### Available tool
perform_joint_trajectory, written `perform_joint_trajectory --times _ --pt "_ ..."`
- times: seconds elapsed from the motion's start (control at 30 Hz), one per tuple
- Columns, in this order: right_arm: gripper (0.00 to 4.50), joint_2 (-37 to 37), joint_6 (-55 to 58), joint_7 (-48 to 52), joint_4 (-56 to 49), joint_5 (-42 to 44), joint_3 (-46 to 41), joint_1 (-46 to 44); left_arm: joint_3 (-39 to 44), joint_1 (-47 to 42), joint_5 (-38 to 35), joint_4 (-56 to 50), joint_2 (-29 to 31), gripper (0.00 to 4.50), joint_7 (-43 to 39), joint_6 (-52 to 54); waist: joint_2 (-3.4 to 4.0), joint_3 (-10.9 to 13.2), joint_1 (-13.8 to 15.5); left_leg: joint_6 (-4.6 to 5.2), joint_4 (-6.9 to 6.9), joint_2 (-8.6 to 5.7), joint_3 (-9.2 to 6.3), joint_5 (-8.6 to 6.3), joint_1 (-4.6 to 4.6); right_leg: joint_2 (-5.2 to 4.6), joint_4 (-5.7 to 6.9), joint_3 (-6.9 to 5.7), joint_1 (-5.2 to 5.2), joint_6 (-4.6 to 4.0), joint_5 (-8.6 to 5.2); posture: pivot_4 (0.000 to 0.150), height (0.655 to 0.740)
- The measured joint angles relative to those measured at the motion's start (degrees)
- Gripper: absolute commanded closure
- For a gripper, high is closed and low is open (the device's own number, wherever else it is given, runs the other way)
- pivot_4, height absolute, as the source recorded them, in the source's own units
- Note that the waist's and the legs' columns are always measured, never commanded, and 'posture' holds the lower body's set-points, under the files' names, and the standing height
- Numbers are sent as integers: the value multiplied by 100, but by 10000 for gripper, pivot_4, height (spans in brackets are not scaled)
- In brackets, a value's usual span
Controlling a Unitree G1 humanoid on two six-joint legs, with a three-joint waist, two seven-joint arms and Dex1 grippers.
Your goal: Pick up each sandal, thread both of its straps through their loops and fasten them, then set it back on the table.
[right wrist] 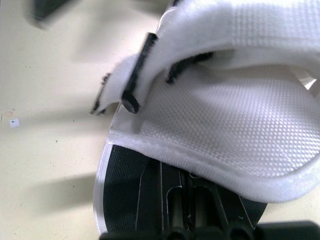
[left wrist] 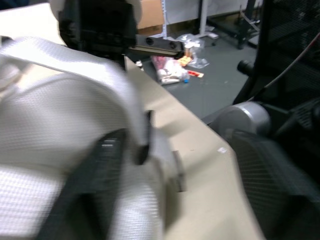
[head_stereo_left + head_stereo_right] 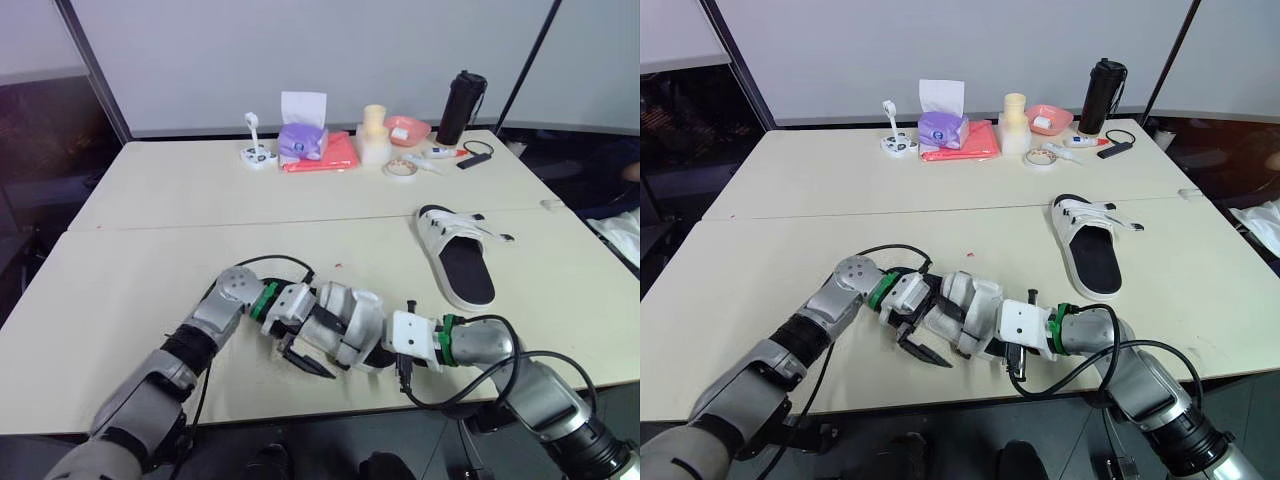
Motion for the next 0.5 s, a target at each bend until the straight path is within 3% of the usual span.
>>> perform_joint_trajectory --times 0.37,0.5 --pt "45000 7 -37 27 12 0 13 -15 1396 89 -920 -1029 -85 8268 557 2534 0 1 -13 0 -4 0 -2 0 -1 -1 0 1 -6 4 0 1500 7344" --pt "45000 39 -40 20 22 -1 29 -21 1801 377 -1174 -1591 177 8268 771 3263 3 0 -32 0 -9 1 1 0 0 -1 0 3 -10 4 1 1500 7344"
